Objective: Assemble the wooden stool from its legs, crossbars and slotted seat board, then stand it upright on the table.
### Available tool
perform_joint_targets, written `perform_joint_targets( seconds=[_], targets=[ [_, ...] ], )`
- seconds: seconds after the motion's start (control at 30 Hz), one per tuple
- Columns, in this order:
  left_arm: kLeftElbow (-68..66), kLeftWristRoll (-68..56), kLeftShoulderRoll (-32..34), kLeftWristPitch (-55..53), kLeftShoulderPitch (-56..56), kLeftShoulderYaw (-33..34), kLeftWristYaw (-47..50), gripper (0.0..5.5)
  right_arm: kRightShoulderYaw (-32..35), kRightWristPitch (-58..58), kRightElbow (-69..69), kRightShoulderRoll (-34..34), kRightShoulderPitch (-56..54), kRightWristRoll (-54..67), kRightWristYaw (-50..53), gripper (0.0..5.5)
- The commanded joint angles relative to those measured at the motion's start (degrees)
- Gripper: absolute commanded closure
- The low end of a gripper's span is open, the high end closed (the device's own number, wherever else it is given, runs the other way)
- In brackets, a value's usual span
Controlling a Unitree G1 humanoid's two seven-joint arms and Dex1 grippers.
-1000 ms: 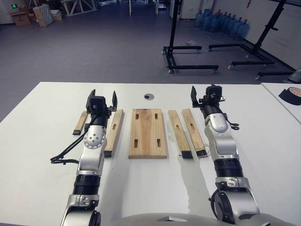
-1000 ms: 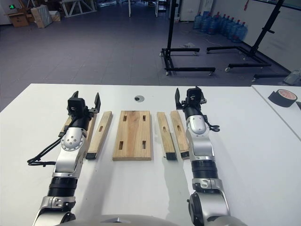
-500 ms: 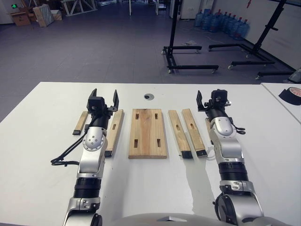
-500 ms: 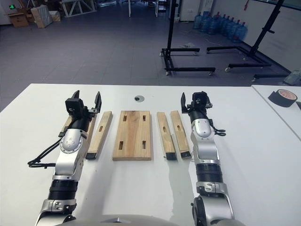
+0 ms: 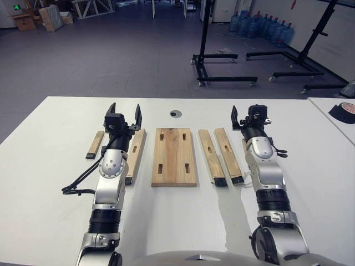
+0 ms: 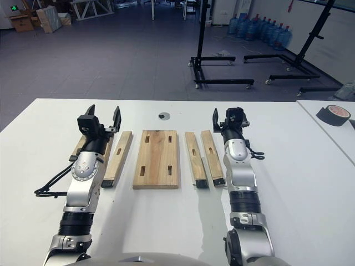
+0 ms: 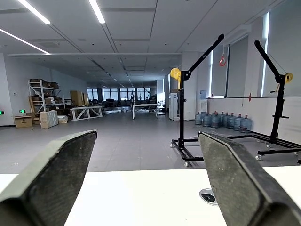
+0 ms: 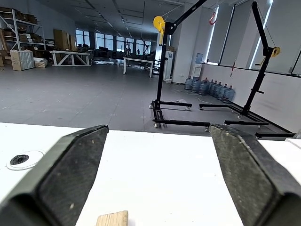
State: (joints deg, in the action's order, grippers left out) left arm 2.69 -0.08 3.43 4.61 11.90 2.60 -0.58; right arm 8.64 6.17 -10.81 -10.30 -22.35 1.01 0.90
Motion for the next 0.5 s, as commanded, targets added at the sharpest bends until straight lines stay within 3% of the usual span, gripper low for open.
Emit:
perform_joint_targets(
  seconds=[0.03,0.5],
  targets=[
    [-0.29,1.21,0.2,0.4,-0.28,-0.67,0.19,1.53,0.42,0.87,0.49,-0.02,-0.93,0.26,0.51,1.53],
    [4.86,3.72,-2.14,-0.19,-6.88,-1.43,4.01,1.53,4.02,9.25,2.53,-9.21,13.47,4.45,-11.39,1.53]
  ],
)
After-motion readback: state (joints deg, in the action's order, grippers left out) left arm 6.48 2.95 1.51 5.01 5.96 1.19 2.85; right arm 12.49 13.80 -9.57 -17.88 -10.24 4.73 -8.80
